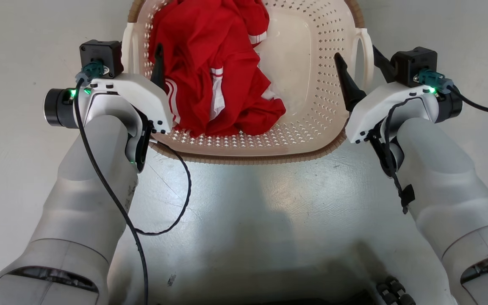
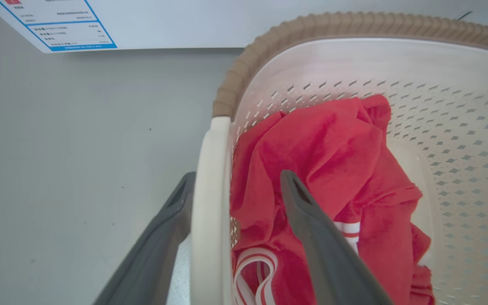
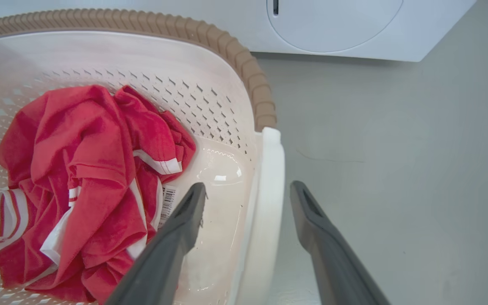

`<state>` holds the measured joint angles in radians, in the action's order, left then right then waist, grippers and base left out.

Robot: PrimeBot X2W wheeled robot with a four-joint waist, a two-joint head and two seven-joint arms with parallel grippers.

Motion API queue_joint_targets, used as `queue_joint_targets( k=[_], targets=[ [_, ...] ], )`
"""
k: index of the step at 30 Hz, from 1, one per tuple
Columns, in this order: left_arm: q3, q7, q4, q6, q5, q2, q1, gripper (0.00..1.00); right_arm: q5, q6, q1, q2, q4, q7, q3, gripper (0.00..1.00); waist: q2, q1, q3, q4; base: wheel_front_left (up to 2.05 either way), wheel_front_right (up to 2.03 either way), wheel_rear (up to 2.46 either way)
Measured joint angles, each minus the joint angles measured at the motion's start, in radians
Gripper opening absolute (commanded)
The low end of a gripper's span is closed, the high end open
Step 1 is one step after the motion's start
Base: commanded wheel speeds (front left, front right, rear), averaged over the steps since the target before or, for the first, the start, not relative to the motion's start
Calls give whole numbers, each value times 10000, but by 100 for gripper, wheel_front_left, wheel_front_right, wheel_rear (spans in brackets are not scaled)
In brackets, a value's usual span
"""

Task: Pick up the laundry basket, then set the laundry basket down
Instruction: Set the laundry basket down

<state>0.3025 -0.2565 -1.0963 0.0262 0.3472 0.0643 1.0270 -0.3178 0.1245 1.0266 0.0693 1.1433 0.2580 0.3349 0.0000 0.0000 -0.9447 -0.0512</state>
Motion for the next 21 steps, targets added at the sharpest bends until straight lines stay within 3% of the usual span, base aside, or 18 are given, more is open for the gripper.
queue_joint_targets(
  k=[21],
  targets=[
    [-518, 2, 326, -15, -393, -63, -782, 100, 660, 0, -644, -6, -382, 0, -1060, 100, 0, 0, 1295, 51, 0, 0, 0]
  ],
)
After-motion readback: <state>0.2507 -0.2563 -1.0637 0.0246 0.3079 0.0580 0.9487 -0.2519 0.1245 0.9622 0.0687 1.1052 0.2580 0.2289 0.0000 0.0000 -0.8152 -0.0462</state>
